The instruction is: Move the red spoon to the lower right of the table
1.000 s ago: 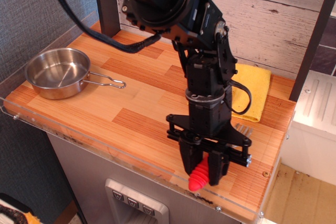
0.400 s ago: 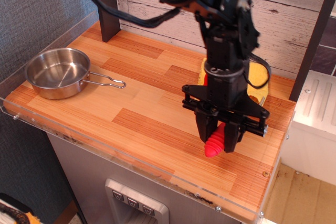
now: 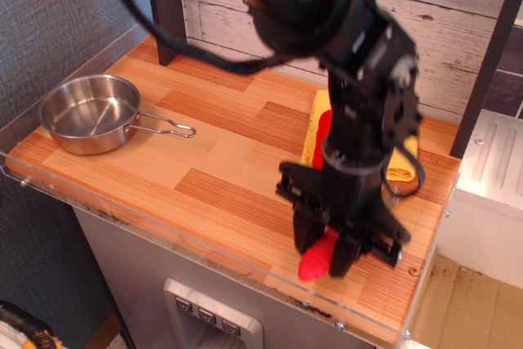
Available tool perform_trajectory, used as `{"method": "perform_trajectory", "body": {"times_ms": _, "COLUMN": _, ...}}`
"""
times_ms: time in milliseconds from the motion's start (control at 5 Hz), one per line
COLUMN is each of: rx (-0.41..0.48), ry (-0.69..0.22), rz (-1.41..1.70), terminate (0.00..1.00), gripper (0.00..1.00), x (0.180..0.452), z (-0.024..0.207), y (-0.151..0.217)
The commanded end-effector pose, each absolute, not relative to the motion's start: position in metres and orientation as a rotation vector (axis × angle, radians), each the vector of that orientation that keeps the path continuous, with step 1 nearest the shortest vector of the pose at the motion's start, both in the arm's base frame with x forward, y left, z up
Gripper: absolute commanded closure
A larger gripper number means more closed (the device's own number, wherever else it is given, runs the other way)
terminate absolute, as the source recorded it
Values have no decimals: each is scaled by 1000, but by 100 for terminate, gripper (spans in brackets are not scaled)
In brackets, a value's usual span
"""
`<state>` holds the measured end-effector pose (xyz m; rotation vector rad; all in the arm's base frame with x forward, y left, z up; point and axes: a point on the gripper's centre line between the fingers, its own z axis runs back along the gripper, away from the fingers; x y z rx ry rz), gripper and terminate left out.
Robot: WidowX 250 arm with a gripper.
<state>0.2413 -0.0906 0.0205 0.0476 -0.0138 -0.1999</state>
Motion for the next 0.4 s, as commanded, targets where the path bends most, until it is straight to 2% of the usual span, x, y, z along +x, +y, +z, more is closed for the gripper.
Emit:
{"method": "perform_trajectory", "body": {"times_ms": 0, "rx": 74, "ry": -14, "rz": -163, "terminate": 0, "gripper": 100, "x": 237, "z": 9, "y": -87}}
{"method": "perform_trajectory", "body": {"times_ms": 200, "rx": 52, "ry": 9, "rz": -128, "terminate": 0, "gripper": 0, "x": 240, "z": 7, "y": -83}}
